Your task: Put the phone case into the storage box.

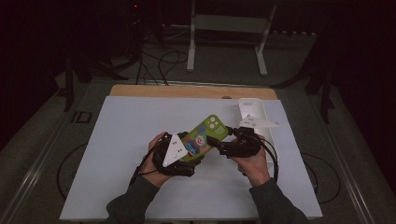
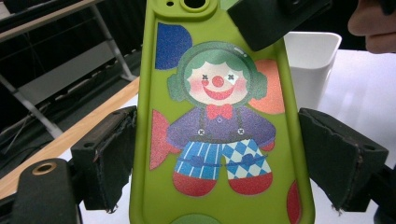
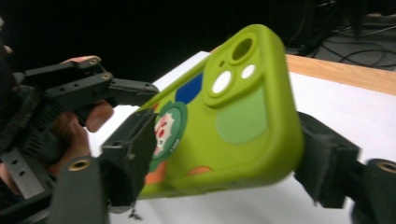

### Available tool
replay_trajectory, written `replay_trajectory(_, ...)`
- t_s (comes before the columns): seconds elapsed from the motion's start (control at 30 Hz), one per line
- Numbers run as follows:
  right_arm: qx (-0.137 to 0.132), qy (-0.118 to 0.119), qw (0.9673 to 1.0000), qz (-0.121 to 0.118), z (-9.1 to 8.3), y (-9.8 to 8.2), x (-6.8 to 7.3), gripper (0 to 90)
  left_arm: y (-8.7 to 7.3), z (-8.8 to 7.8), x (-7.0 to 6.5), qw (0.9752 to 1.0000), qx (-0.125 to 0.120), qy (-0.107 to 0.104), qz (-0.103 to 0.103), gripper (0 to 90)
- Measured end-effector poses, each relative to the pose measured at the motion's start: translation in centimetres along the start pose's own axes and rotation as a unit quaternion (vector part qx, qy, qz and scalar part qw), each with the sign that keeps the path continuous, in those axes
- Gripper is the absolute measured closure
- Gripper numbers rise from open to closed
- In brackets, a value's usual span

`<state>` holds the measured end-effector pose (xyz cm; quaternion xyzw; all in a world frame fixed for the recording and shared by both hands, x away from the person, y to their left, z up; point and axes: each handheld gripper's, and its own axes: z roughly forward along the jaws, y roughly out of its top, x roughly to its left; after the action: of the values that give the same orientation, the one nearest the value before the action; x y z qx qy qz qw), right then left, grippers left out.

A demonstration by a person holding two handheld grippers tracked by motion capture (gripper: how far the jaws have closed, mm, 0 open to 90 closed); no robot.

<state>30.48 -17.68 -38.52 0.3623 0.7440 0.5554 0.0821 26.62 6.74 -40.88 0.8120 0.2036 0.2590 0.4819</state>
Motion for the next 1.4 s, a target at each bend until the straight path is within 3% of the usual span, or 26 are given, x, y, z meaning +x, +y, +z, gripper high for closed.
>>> replay_trajectory(0.4, -0.012, 0.042, 0.9989, 0.016, -0.3, 0.0, -0.1, 67.3, -0.3, 0.5, -0.2, 0.9999, 0.010, -0.010, 0.003, 16.2)
replay_trajectory(0.6, -0.014, 0.068, 0.9975, 0.014, -0.1, 0.1, 0.4, 77.1, -0.6, 1.3, -0.4, 0.9996, 0.028, -0.007, 0.005, 16.3)
replay_trajectory(0.67, -0.013, 0.065, 0.9978, 0.010, -0.1, 0.2, 0.6, 82.2, -0.6, 1.5, -0.5, 0.9994, 0.034, -0.003, 0.007, 16.1)
replay_trajectory(0.8, -0.014, 0.062, 0.9980, 0.003, 0.0, 0.2, 0.8, 85.6, -0.6, 1.7, -0.5, 0.9992, 0.040, -0.001, 0.001, 16.3)
replay_trajectory(0.83, -0.013, 0.058, 0.9982, -0.003, 0.0, 0.2, 0.9, 85.9, -0.6, 1.7, -0.4, 0.9993, 0.039, -0.001, -0.003, 21.2)
replay_trajectory(1.23, -0.014, 0.047, 0.9984, -0.026, -0.6, 0.5, 0.9, 86.3, -0.8, 0.7, 1.2, 0.9978, 0.026, -0.030, -0.052, 12.8)
replay_trajectory(1.4, -0.012, 0.044, 0.9985, -0.031, -0.7, 0.5, 0.8, 86.2, -0.9, 0.5, 1.5, 0.9970, 0.024, -0.038, -0.062, 11.6)
